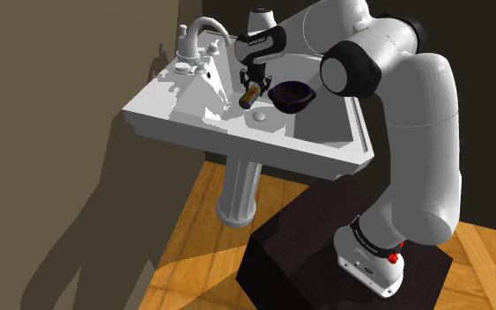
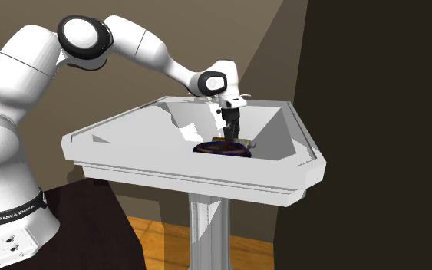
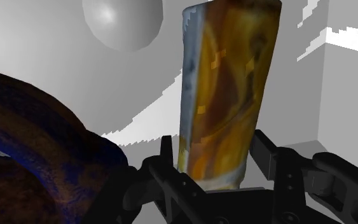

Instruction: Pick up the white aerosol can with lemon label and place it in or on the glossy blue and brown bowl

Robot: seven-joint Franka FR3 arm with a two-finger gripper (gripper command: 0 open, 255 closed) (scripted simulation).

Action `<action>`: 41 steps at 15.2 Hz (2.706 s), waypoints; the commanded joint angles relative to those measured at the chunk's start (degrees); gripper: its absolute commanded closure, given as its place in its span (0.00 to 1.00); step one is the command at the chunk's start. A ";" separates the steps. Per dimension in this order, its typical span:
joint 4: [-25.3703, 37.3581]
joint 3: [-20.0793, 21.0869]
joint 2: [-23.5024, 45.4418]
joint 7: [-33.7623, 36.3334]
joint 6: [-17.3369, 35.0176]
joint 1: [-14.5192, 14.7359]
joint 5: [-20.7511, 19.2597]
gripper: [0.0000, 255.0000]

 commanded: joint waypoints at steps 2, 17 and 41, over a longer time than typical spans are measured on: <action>0.57 -0.05 0.00 -0.26 -0.61 -0.24 -0.05 1.00; 5.93 -1.29 -4.10 -0.10 -9.79 0.05 -1.67 1.00; 1.44 -4.37 -16.41 -2.94 -16.52 0.64 -5.92 1.00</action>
